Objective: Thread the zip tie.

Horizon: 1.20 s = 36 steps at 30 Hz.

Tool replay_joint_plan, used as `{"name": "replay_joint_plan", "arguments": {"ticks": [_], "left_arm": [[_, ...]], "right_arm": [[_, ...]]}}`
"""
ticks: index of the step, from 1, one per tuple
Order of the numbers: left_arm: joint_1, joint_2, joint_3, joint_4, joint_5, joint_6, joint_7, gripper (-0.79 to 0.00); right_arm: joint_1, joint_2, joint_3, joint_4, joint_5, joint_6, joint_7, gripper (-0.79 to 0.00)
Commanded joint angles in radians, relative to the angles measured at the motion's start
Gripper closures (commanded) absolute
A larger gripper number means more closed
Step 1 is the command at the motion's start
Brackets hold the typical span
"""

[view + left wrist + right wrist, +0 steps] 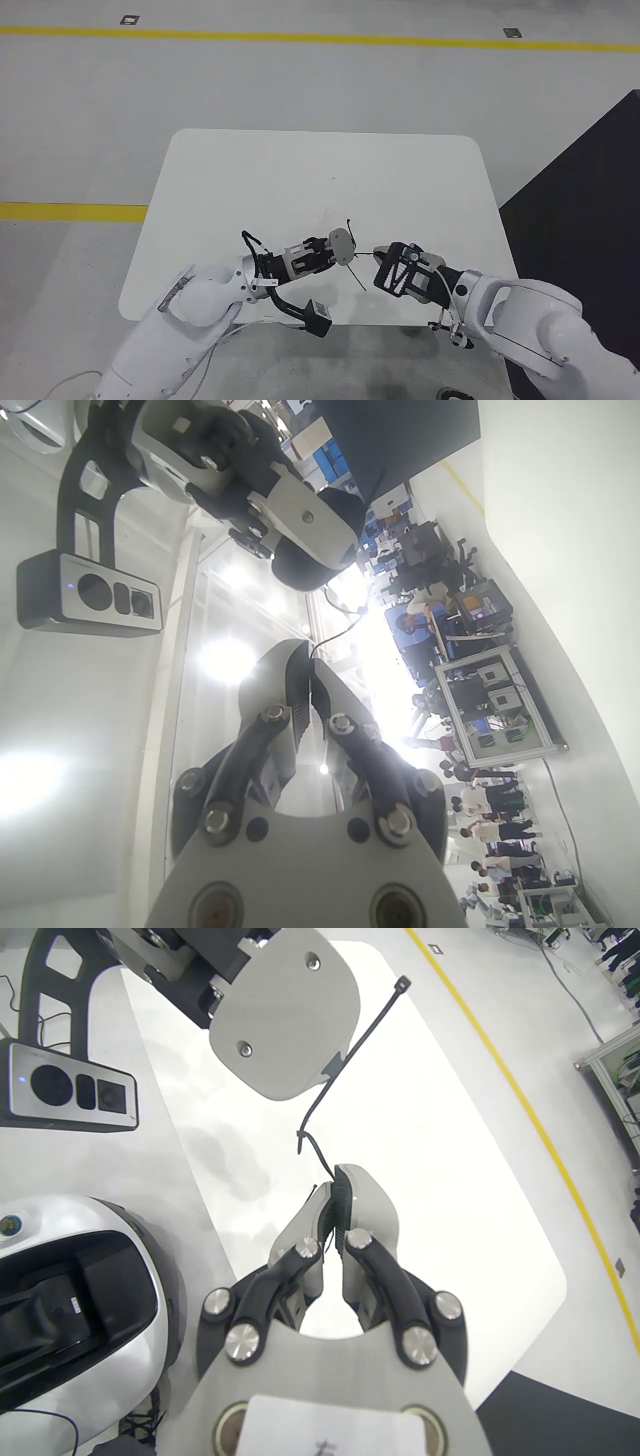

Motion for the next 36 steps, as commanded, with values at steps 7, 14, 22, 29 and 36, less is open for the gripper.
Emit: {"name": "replay_joint_plan", "arguments": {"ticks": [7,14,22,29,36], "left_arm": [[0.008,-0.003,-0.019,-0.008,0.031,0.05,-0.039,0.0],[0.004,0.003,-0.024,-0.004,0.031,0.048,-0.059,0.0],[-0.001,0.01,-0.019,-0.003,0.031,0.044,-0.079,0.0],[-0.005,0.015,-0.008,-0.007,0.031,0.057,-0.078,-0.2],[-0.003,0.019,-0.003,-0.009,0.031,0.086,-0.08,-0.372]], "right_arm": [[-0.023,-0.002,0.008,-0.017,-0.046,-0.041,-0.066,0.0],[-0.037,-0.007,0.015,-0.017,-0.074,-0.039,-0.137,0.0],[-0.049,-0.012,0.034,-0.017,-0.079,-0.023,-0.176,0.0],[-0.059,-0.017,0.045,-0.017,-0.083,-0.015,-0.184,0.0],[-0.066,-0.021,0.042,-0.017,-0.09,-0.018,-0.183,0.0]]}}
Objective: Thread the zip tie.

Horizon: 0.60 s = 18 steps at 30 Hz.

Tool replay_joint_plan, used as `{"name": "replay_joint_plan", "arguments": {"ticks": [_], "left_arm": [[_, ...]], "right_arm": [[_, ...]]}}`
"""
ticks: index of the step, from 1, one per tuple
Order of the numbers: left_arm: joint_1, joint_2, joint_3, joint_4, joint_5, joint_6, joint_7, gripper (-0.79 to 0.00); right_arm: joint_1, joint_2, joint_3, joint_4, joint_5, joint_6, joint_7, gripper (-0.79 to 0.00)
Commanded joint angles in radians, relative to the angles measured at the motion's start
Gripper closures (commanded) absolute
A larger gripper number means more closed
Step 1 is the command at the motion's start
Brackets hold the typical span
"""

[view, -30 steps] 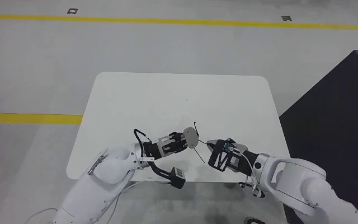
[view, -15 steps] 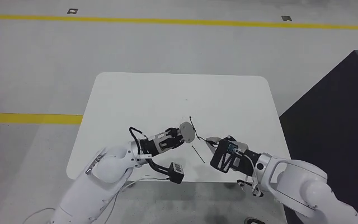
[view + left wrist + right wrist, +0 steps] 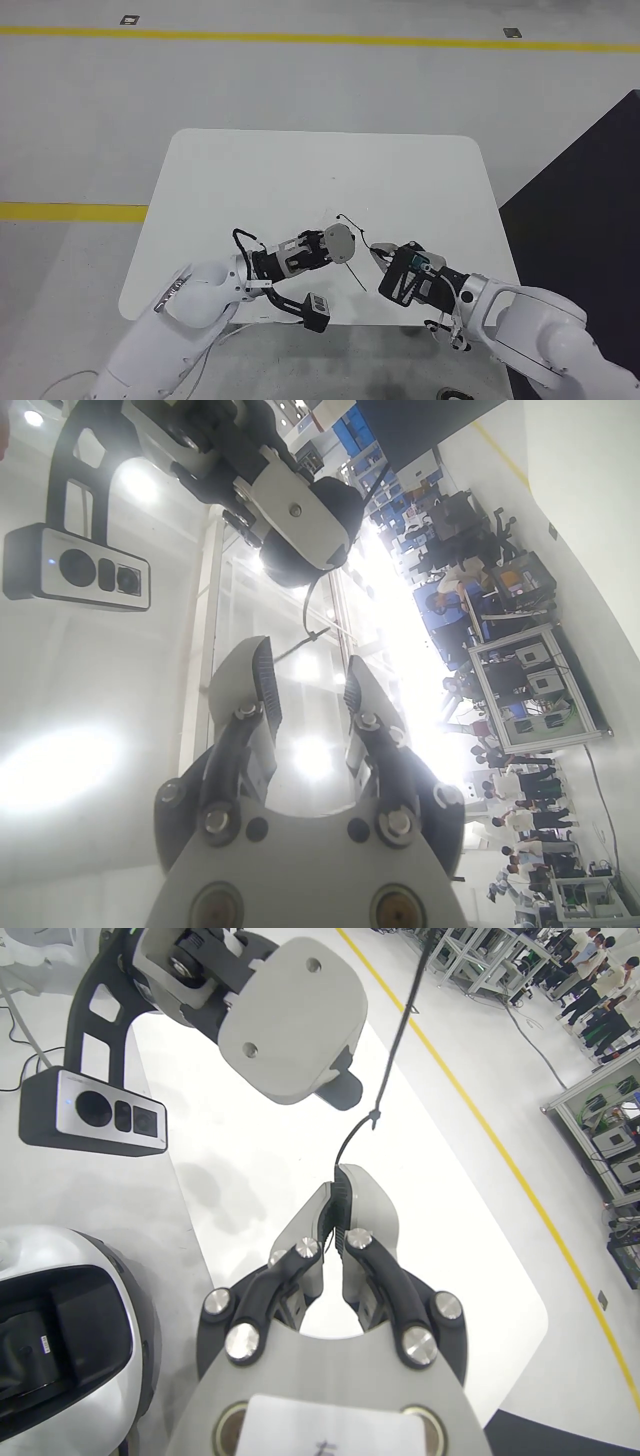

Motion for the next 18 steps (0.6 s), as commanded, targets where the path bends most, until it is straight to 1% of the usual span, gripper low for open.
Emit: {"name": "replay_joint_plan", "arguments": {"ticks": [1,3,4,6,9,13,16,18], "left_arm": [[0.0,0.001,-0.001,0.0,0.0,0.006,-0.005,-0.379],[0.002,0.001,-0.004,0.001,0.0,0.011,-0.013,-0.4],[0.004,0.001,-0.005,0.0,0.0,0.012,-0.017,-0.459],[0.007,0.002,-0.008,0.0,0.0,0.015,-0.028,-0.486],[0.012,0.0,-0.012,0.0,0.0,0.016,-0.045,-0.508],[0.02,-0.002,-0.025,0.003,0.0,0.017,-0.083,-0.594],[0.026,-0.005,-0.032,0.003,0.0,0.018,-0.106,-0.665],[0.029,-0.007,-0.037,0.003,0.0,0.019,-0.115,-0.736]], "right_arm": [[-0.001,-0.001,0.0,0.0,0.0,-0.001,-0.002,0.0],[-0.004,-0.003,0.001,0.0,0.008,-0.002,-0.006,0.0],[-0.004,-0.003,0.003,0.0,0.013,-0.004,-0.008,0.0],[-0.005,-0.004,0.009,0.0,0.022,-0.006,-0.012,0.0],[-0.01,-0.006,0.022,0.0,0.067,-0.013,-0.028,0.0],[-0.015,-0.007,0.054,0.0,0.19,-0.048,-0.044,0.0],[-0.018,-0.005,0.097,0.0,0.287,-0.071,-0.026,0.0],[-0.021,-0.004,0.121,0.0,0.35,-0.083,-0.008,0.0]]}}
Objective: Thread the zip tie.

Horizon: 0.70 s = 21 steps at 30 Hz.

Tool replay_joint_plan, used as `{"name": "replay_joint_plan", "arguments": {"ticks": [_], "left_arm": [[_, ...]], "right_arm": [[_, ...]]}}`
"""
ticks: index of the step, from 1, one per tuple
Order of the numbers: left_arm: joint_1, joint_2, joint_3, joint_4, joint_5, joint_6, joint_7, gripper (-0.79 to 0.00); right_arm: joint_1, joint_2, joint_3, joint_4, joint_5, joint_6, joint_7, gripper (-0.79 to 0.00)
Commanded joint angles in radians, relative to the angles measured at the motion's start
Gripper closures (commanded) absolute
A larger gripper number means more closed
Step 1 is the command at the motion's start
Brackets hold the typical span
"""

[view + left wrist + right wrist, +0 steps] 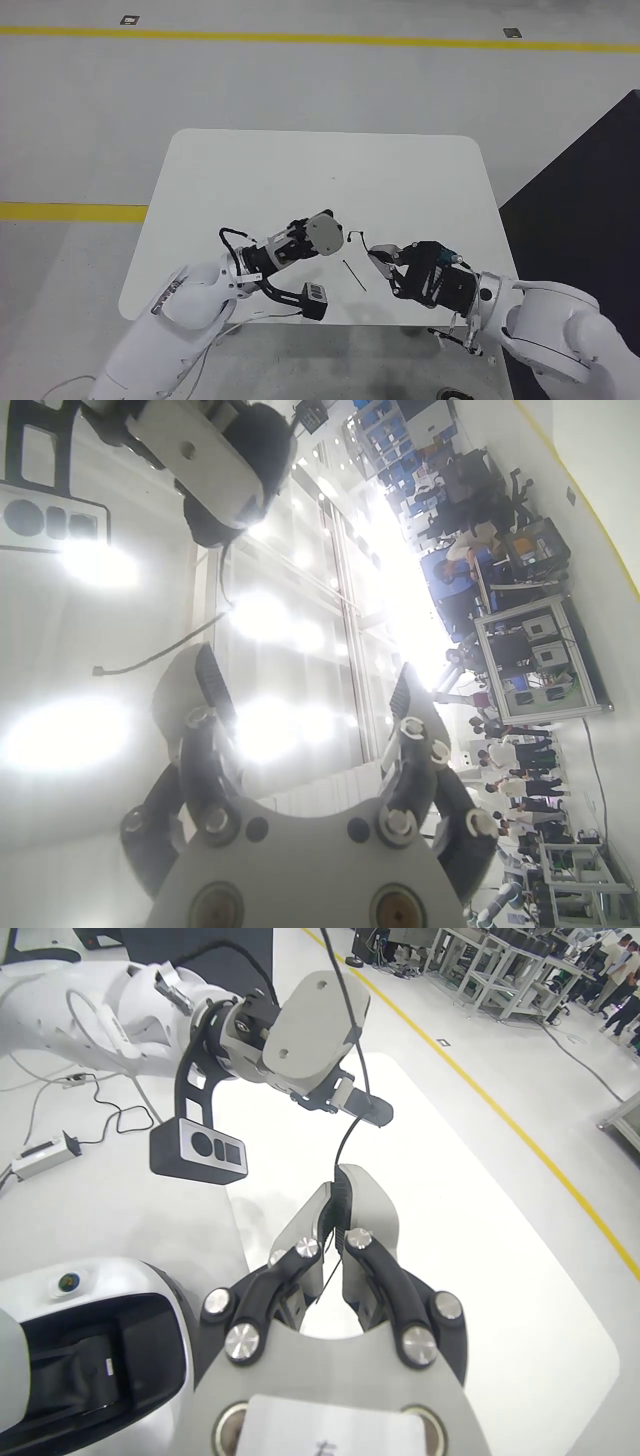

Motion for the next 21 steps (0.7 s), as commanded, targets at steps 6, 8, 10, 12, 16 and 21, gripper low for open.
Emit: {"name": "replay_joint_plan", "arguments": {"ticks": [6,8,10,12,16,21], "left_arm": [[0.011,-0.007,-0.013,0.01,-0.036,-0.013,-0.013,-0.785],[0.011,-0.007,-0.013,0.01,-0.036,-0.013,-0.013,-0.785],[0.011,-0.007,-0.013,0.01,-0.036,-0.013,-0.013,-0.785],[0.011,-0.007,-0.013,0.01,-0.036,-0.013,-0.013,-0.785],[0.011,-0.007,-0.013,0.01,-0.036,-0.013,-0.013,-0.785],[0.011,-0.007,-0.013,0.01,-0.036,-0.013,-0.013,-0.785]], "right_arm": [[-0.002,0.006,0.052,0.009,0.206,-0.037,0.091,0.0],[0.002,0.007,0.058,0.013,0.219,-0.032,0.115,0.0],[0.002,0.007,0.058,0.013,0.219,-0.032,0.115,0.0],[0.002,0.007,0.058,0.013,0.219,-0.032,0.115,0.0],[0.002,0.007,0.058,0.013,0.219,-0.032,0.115,0.0],[0.012,0.002,0.029,0.075,0.364,-0.028,0.088,0.0]]}}
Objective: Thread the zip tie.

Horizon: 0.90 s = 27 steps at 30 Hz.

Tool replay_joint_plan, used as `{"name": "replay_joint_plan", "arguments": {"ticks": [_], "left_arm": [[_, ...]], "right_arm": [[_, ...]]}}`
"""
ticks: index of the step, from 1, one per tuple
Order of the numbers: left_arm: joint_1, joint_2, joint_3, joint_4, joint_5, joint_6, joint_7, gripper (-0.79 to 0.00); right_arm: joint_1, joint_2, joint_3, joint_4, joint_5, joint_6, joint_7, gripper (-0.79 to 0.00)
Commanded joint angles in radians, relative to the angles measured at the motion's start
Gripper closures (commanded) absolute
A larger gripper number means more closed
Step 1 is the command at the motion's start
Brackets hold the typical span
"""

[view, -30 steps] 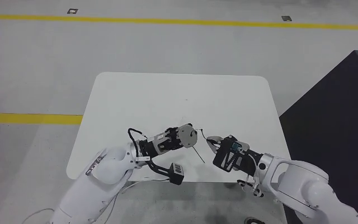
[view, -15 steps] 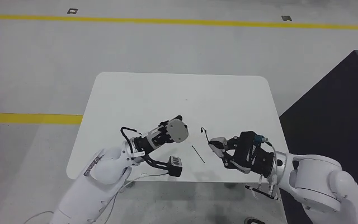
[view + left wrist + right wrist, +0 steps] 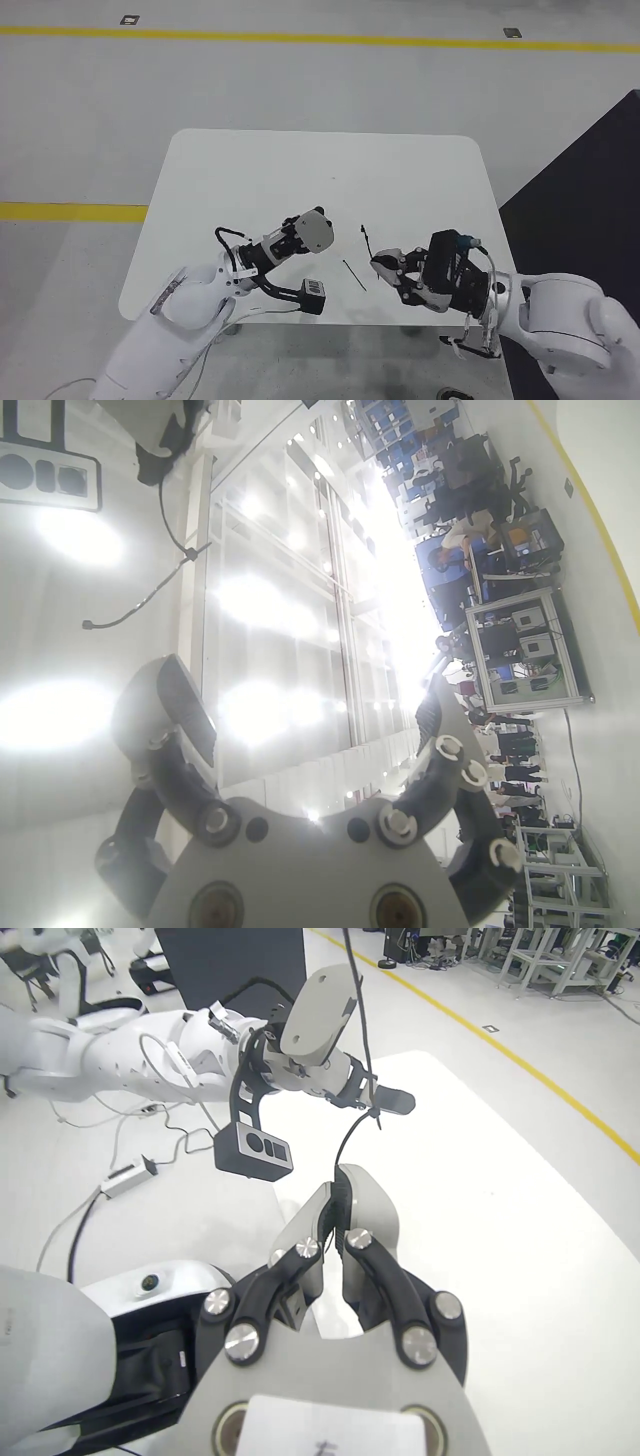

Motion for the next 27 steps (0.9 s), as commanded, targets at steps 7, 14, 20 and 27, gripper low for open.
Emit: {"name": "replay_joint_plan", "arguments": {"ticks": [7,14,20,27], "left_arm": [[0.0,0.0,0.0,0.0,0.0,0.0,0.0,-0.785],[0.0,0.0,0.0,0.0,0.0,0.0,0.0,-0.785],[0.0,0.0,0.0,0.0,0.0,0.0,0.0,-0.785],[0.002,0.0,-0.003,-0.005,0.014,-0.003,0.004,-0.785]], "right_arm": [[0.117,-0.002,-0.069,0.18,0.383,-0.009,0.127,0.0],[0.195,-0.004,-0.131,0.266,0.613,0.018,0.272,0.0],[0.222,-0.004,-0.133,0.282,0.694,0.013,0.31,0.0],[0.222,-0.004,-0.133,0.282,0.694,0.013,0.31,0.0]]}}
